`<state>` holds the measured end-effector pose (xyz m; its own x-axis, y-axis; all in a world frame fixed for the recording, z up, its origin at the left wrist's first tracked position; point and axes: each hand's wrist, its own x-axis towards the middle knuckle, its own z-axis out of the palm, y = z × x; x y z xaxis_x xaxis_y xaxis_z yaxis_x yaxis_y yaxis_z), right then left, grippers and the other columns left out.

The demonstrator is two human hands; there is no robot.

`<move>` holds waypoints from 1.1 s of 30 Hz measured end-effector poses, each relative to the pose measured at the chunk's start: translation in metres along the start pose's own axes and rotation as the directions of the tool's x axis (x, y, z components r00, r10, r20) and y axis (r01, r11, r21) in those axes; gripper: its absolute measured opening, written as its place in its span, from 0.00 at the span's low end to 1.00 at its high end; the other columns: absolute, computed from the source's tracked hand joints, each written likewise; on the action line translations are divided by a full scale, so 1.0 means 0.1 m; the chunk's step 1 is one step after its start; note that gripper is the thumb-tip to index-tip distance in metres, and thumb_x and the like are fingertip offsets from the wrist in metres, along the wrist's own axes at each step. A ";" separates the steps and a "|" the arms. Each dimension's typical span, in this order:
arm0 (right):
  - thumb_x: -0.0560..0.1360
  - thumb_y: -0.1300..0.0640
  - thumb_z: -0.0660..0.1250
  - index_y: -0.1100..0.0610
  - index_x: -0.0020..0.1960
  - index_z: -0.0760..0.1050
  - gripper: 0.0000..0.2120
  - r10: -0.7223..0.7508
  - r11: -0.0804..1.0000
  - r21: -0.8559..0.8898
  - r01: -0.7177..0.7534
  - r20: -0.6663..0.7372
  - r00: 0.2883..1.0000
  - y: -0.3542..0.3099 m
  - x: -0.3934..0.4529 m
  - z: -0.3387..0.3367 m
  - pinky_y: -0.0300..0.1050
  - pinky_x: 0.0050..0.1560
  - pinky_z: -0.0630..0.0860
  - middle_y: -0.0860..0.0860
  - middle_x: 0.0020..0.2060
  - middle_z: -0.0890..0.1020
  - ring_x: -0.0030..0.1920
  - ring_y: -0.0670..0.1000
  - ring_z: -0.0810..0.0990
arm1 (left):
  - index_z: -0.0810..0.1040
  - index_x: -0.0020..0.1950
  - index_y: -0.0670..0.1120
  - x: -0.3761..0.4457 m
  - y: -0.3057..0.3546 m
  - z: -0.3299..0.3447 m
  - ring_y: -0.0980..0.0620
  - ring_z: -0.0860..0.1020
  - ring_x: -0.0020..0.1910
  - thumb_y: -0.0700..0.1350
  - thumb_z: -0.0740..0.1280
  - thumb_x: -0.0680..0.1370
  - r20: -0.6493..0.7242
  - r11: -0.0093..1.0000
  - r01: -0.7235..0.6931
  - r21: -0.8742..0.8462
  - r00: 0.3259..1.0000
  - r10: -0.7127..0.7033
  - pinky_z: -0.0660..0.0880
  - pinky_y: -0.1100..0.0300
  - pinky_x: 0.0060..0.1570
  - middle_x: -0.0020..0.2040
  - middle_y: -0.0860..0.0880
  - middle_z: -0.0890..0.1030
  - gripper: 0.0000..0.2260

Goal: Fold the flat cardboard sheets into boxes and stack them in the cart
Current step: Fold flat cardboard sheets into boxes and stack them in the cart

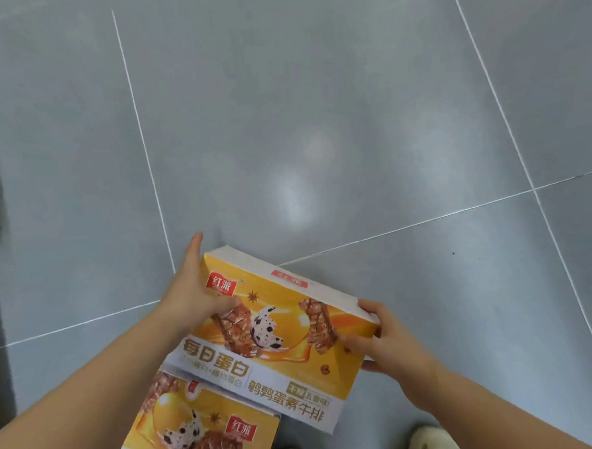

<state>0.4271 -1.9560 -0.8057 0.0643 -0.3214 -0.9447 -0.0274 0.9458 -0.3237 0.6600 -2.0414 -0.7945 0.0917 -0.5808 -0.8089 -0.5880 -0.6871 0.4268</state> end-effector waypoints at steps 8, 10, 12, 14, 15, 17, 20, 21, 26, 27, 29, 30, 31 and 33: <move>0.65 0.64 0.75 0.47 0.58 0.61 0.31 -0.259 0.963 -0.118 0.241 -0.168 0.951 -0.27 -1.08 0.00 0.25 0.36 0.72 0.52 0.54 0.71 0.51 0.51 0.74 | 0.42 0.72 0.63 -1.17 0.17 -0.33 0.43 0.73 0.56 0.37 0.80 0.56 -0.106 0.991 -0.023 0.135 0.994 0.037 0.75 0.50 0.50 0.60 0.42 0.69 0.60; 0.64 0.64 0.76 0.44 0.63 0.58 0.38 -0.331 0.935 -0.196 0.296 -0.179 0.927 -0.45 -1.38 -0.06 0.34 0.50 0.75 0.51 0.57 0.69 0.58 0.54 0.72 | 0.41 0.73 0.61 -1.50 0.33 -0.37 0.47 0.71 0.56 0.39 0.80 0.59 -0.147 0.985 -0.059 0.162 0.986 0.083 0.71 0.51 0.53 0.63 0.43 0.66 0.58; 0.61 0.61 0.78 0.43 0.70 0.54 0.47 -0.373 0.899 -0.305 0.315 -0.152 0.915 -0.70 -1.82 -0.12 0.53 0.63 0.72 0.52 0.62 0.68 0.64 0.55 0.69 | 0.38 0.73 0.58 -1.91 0.60 -0.49 0.51 0.68 0.53 0.40 0.78 0.61 -0.163 0.972 -0.096 0.213 0.978 0.132 0.70 0.52 0.56 0.66 0.44 0.60 0.57; 0.60 0.59 0.79 0.41 0.72 0.50 0.52 -0.404 0.851 -0.410 0.327 -0.115 0.908 -0.97 -2.28 -0.18 0.57 0.64 0.70 0.52 0.65 0.66 0.65 0.55 0.67 | 0.34 0.72 0.56 -2.27 0.86 -0.64 0.48 0.70 0.57 0.42 0.78 0.62 -0.125 0.936 -0.136 0.323 0.975 0.185 0.70 0.53 0.56 0.71 0.46 0.51 0.57; 0.60 0.59 0.79 0.40 0.72 0.49 0.53 -0.418 0.822 -0.466 0.328 -0.102 0.903 -1.08 -2.50 -0.21 0.56 0.65 0.69 0.52 0.66 0.66 0.65 0.55 0.67 | 0.32 0.71 0.56 -2.44 0.97 -0.71 0.46 0.70 0.61 0.43 0.78 0.63 -0.102 0.915 -0.153 0.374 0.974 0.204 0.71 0.53 0.57 0.73 0.48 0.46 0.58; 0.59 0.58 0.79 0.40 0.72 0.48 0.54 -0.465 0.750 -0.560 0.351 -0.070 0.883 -1.38 -3.08 -0.24 0.53 0.64 0.69 0.51 0.66 0.65 0.65 0.54 0.67 | 0.29 0.68 0.57 -2.91 1.26 -0.92 0.45 0.65 0.68 0.46 0.77 0.64 -0.056 0.857 -0.198 0.476 0.965 0.255 0.71 0.53 0.58 0.75 0.51 0.39 0.57; 0.58 0.57 0.80 0.40 0.72 0.47 0.56 -0.526 0.646 -0.656 0.390 -0.012 0.850 -1.71 -3.83 -0.24 0.52 0.63 0.70 0.52 0.64 0.65 0.63 0.55 0.69 | 0.38 0.73 0.53 -3.51 1.59 -1.22 0.47 0.66 0.67 0.46 0.75 0.66 -0.035 0.791 -0.228 0.568 0.953 0.300 0.72 0.53 0.55 0.74 0.51 0.46 0.51; 0.58 0.57 0.80 0.40 0.72 0.46 0.56 -0.537 0.606 -0.690 0.395 0.011 0.844 -1.82 -4.07 -0.24 0.52 0.62 0.70 0.53 0.64 0.65 0.62 0.56 0.69 | 0.43 0.73 0.52 -3.72 1.72 -1.35 0.47 0.68 0.65 0.46 0.75 0.66 -0.044 0.778 -0.227 0.585 0.950 0.310 0.72 0.53 0.52 0.73 0.52 0.49 0.48; 0.61 0.58 0.78 0.41 0.72 0.40 0.57 -0.605 0.367 -0.825 0.430 0.139 0.784 -2.24 -5.27 -0.09 0.49 0.63 0.68 0.54 0.70 0.56 0.65 0.56 0.67 | 0.53 0.70 0.51 -4.84 2.17 -1.92 0.45 0.73 0.60 0.46 0.73 0.64 -0.131 0.737 -0.252 0.627 0.899 0.418 0.72 0.53 0.47 0.69 0.53 0.57 0.41; 0.63 0.58 0.77 0.41 0.73 0.39 0.56 -0.625 0.310 -0.854 0.418 0.148 0.766 -2.31 -5.46 -0.05 0.49 0.62 0.68 0.53 0.71 0.52 0.65 0.56 0.67 | 0.54 0.69 0.51 -5.03 2.22 -1.99 0.45 0.73 0.59 0.46 0.73 0.64 -0.143 0.747 -0.253 0.615 0.896 0.421 0.72 0.54 0.46 0.68 0.53 0.58 0.39; 0.65 0.58 0.76 0.40 0.72 0.36 0.56 -0.669 0.174 -0.915 0.363 0.161 0.726 -2.43 -5.83 0.02 0.48 0.59 0.71 0.50 0.74 0.40 0.65 0.57 0.69 | 0.56 0.67 0.54 -5.40 2.30 -2.16 0.46 0.75 0.57 0.45 0.71 0.64 -0.176 0.749 -0.262 0.609 0.876 0.449 0.70 0.57 0.41 0.67 0.55 0.58 0.36; 0.65 0.57 0.76 0.40 0.72 0.35 0.56 -0.690 0.096 -0.938 0.333 0.178 0.701 -2.50 -6.05 0.06 0.49 0.57 0.72 0.49 0.74 0.35 0.64 0.58 0.70 | 0.56 0.66 0.54 -5.60 2.35 -2.27 0.46 0.75 0.55 0.45 0.71 0.64 -0.182 0.729 -0.274 0.627 0.859 0.479 0.70 0.57 0.40 0.67 0.56 0.57 0.36; 0.64 0.55 0.76 0.41 0.72 0.34 0.57 -0.686 0.026 -0.952 0.305 0.205 0.698 -2.54 -6.16 0.06 0.49 0.53 0.74 0.48 0.73 0.32 0.63 0.58 0.71 | 0.55 0.67 0.55 -5.70 2.37 -2.33 0.47 0.75 0.55 0.46 0.71 0.64 -0.173 0.707 -0.282 0.649 0.850 0.498 0.70 0.57 0.39 0.67 0.57 0.56 0.36; 0.65 0.52 0.74 0.43 0.73 0.34 0.55 -0.690 -0.120 -0.957 0.263 0.271 0.671 -2.60 -6.52 0.13 0.48 0.47 0.75 0.46 0.74 0.37 0.61 0.57 0.72 | 0.52 0.68 0.55 -6.04 2.41 -2.51 0.47 0.76 0.54 0.47 0.72 0.64 -0.167 0.655 -0.292 0.697 0.822 0.544 0.70 0.58 0.37 0.68 0.58 0.55 0.39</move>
<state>0.4052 -1.9917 -0.1047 0.3320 -0.8558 -0.3967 -0.9349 -0.2426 -0.2590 0.6645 -1.9662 -0.1015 -0.1106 -0.9244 -0.3650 -0.9719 0.0237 0.2344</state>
